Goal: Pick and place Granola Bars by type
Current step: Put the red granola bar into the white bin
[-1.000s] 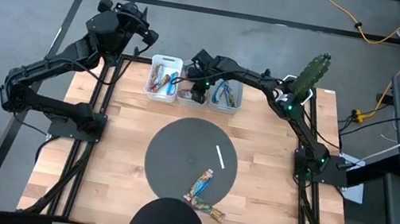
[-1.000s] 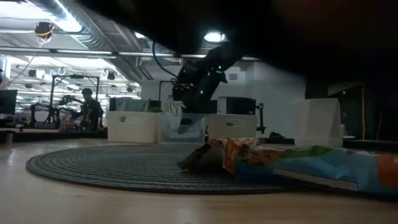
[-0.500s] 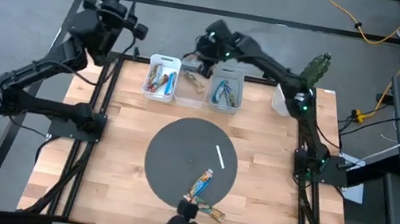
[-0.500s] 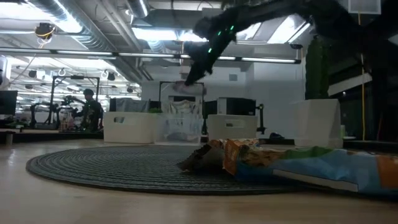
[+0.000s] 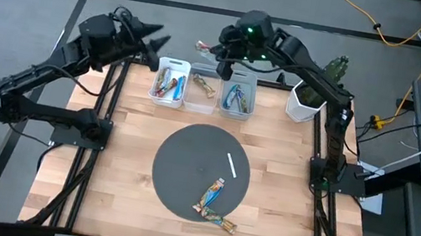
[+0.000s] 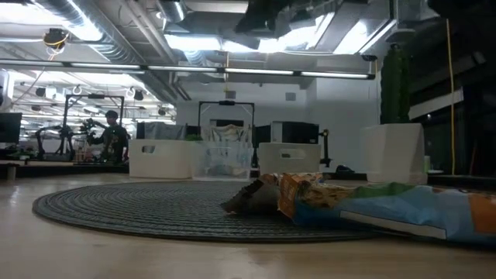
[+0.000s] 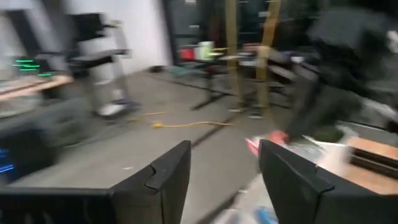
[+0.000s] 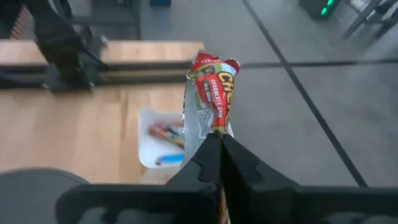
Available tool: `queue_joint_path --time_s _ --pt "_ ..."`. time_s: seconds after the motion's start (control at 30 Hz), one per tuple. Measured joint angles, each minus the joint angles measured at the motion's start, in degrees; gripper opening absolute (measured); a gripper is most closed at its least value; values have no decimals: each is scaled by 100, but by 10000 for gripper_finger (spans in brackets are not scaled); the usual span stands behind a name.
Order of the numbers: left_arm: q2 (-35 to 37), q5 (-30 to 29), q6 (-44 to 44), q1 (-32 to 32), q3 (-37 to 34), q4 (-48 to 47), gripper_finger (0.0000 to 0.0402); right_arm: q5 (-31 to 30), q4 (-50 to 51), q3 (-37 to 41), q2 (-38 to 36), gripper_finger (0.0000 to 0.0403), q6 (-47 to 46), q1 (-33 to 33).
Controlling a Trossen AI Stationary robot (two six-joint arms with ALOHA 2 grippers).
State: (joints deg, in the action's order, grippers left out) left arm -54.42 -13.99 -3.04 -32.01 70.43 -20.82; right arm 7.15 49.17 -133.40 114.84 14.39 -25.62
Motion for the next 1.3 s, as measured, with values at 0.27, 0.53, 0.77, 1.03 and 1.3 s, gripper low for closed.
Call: queue_joint_path --time_s 0.27,0.53,0.77,1.03,1.3 --pt "-10 1525 253 -2 0 5 259 -277 -101 0 -204 5 -193 496" --pt "-57 1868 614 -2 -4 137 309 -195 -722 2 -205 4 -192 678" --pt "-333 1846 774 2 -4 342 313 287 -1342 2 -208 8 -168 771" --pt "-687 1864 785 4 -14 1434 293 290 -1392 0 -233 9 -123 799" --pt "-688 2001 741 4 -9 1454 137 294 -1342 9 -215 7 -66 803"
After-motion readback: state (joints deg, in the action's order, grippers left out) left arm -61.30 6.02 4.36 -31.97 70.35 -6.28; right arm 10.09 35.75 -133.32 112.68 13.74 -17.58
